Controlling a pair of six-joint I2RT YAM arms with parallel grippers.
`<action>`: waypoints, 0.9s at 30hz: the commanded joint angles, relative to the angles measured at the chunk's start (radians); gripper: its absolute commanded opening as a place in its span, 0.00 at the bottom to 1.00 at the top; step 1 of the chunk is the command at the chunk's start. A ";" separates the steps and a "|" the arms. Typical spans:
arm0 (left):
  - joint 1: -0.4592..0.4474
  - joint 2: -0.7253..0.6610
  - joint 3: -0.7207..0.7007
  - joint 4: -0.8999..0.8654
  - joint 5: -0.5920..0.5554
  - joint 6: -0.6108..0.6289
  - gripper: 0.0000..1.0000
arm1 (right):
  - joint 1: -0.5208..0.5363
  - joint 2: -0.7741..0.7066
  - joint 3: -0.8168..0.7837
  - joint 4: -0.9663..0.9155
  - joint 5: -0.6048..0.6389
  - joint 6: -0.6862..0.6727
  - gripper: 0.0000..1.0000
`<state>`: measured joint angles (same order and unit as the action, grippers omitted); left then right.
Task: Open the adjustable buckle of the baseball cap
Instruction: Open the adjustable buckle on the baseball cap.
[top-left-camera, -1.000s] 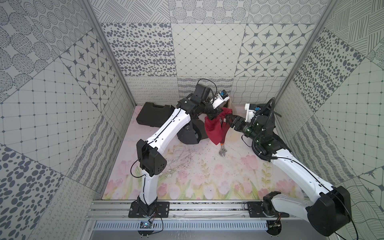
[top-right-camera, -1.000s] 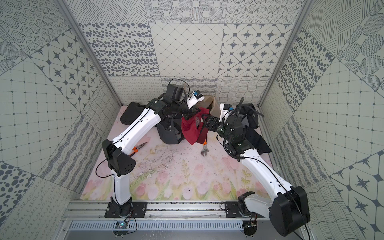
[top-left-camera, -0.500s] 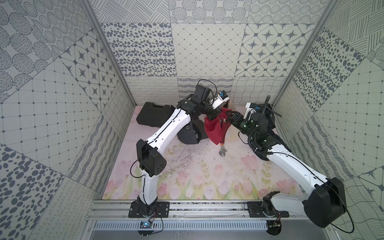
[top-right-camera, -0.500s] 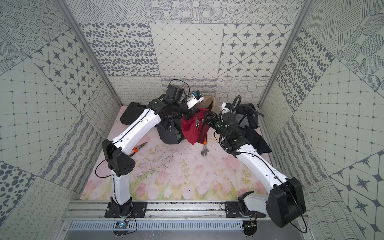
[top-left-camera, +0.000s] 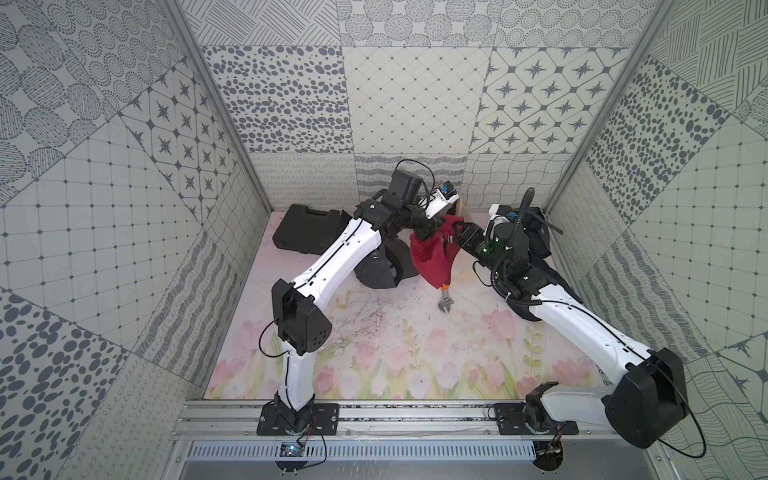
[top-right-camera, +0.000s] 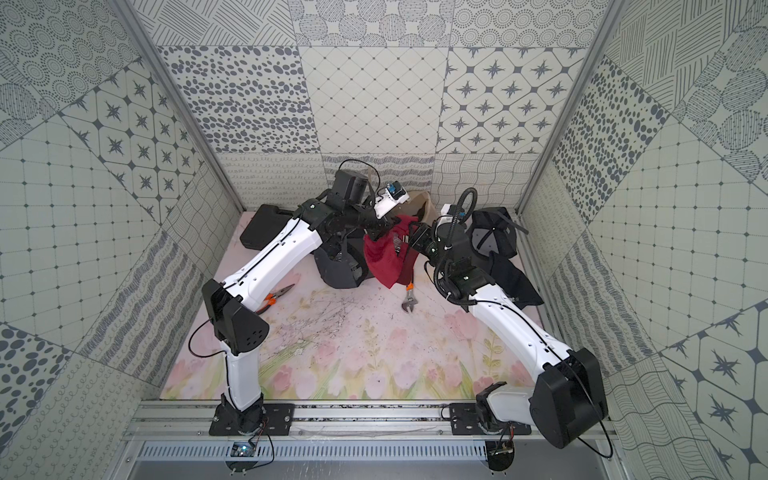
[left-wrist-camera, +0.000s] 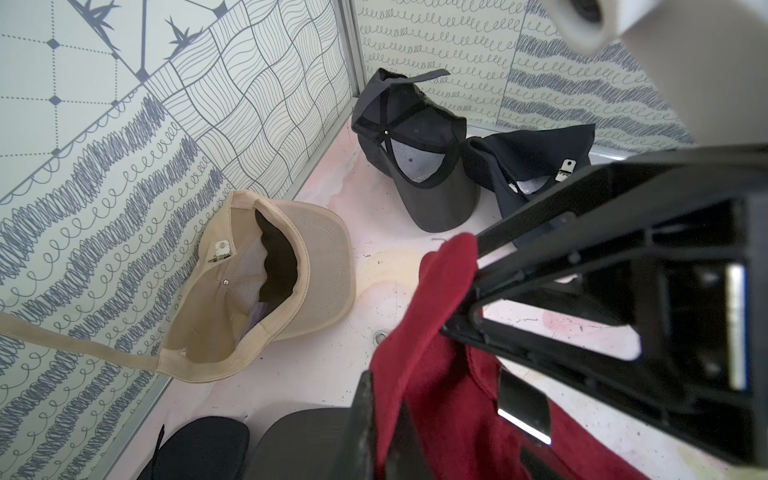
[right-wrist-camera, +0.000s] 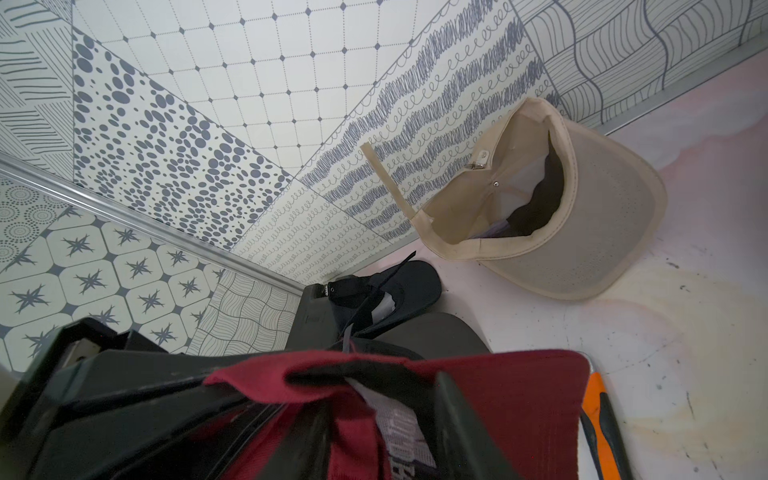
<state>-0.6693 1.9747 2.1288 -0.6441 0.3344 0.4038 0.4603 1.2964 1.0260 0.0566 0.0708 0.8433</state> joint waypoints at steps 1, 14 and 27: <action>-0.010 -0.025 -0.003 0.052 0.002 0.015 0.00 | 0.004 -0.036 -0.019 0.017 0.009 -0.010 0.37; -0.011 -0.016 -0.001 0.052 -0.043 0.031 0.00 | 0.030 -0.137 -0.063 -0.015 0.029 -0.022 0.18; -0.012 -0.016 -0.001 0.052 -0.035 0.035 0.00 | 0.026 -0.084 -0.026 0.001 0.005 0.000 0.59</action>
<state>-0.6785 1.9747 2.1254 -0.6395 0.2993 0.4274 0.4850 1.1889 0.9779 0.0158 0.0803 0.8268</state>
